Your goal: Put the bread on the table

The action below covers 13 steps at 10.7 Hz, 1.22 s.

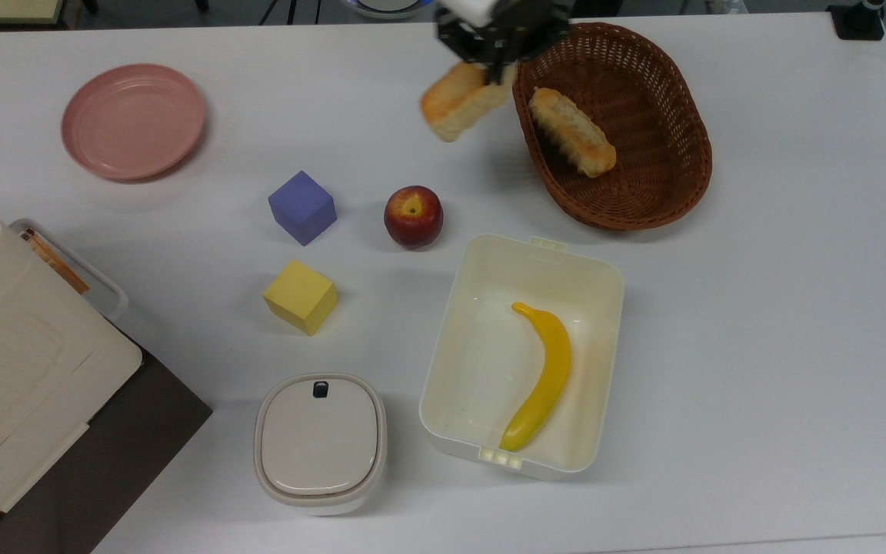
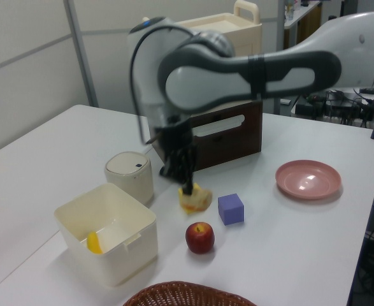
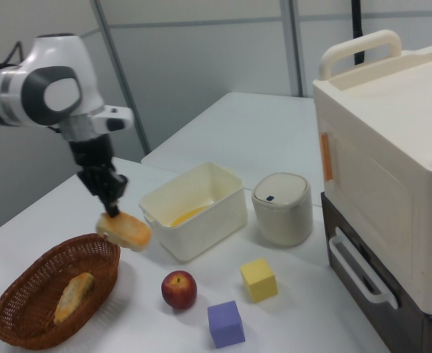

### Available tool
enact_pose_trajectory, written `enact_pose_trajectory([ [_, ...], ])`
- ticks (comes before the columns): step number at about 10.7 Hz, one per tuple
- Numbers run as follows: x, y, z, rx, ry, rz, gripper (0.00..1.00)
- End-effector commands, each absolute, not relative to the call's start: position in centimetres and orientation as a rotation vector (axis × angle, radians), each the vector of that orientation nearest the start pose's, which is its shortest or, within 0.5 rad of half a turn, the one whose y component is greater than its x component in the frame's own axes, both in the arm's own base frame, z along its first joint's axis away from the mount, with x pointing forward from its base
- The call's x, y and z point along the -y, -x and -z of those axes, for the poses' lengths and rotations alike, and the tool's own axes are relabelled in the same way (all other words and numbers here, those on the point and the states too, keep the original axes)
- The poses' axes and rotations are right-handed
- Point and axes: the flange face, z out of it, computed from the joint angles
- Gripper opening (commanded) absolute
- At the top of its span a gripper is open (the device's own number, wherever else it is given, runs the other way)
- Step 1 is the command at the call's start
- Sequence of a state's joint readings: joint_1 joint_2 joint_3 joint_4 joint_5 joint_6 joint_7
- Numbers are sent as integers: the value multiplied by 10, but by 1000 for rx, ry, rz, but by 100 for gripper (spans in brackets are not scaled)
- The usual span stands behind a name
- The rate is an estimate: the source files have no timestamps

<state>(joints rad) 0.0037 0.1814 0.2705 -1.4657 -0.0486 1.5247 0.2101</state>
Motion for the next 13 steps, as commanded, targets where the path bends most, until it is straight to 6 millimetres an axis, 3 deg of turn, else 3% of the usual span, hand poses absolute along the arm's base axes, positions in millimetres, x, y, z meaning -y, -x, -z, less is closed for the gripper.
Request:
enact_pose_trajectory([
  [1, -67, -581, -573, 161, 3166, -255, 0],
  [2, -45, -582, -573, 182, 3168, -276, 6],
  [3, -23, -582, -573, 179, 3169, -288, 49],
  [4, -6, -584, -579, 142, 3169, -267, 99],
  [9, 77, -586, -584, 65, 3157, -200, 100],
  [13, 93, -594, -594, 29, 3183, -58, 100],
])
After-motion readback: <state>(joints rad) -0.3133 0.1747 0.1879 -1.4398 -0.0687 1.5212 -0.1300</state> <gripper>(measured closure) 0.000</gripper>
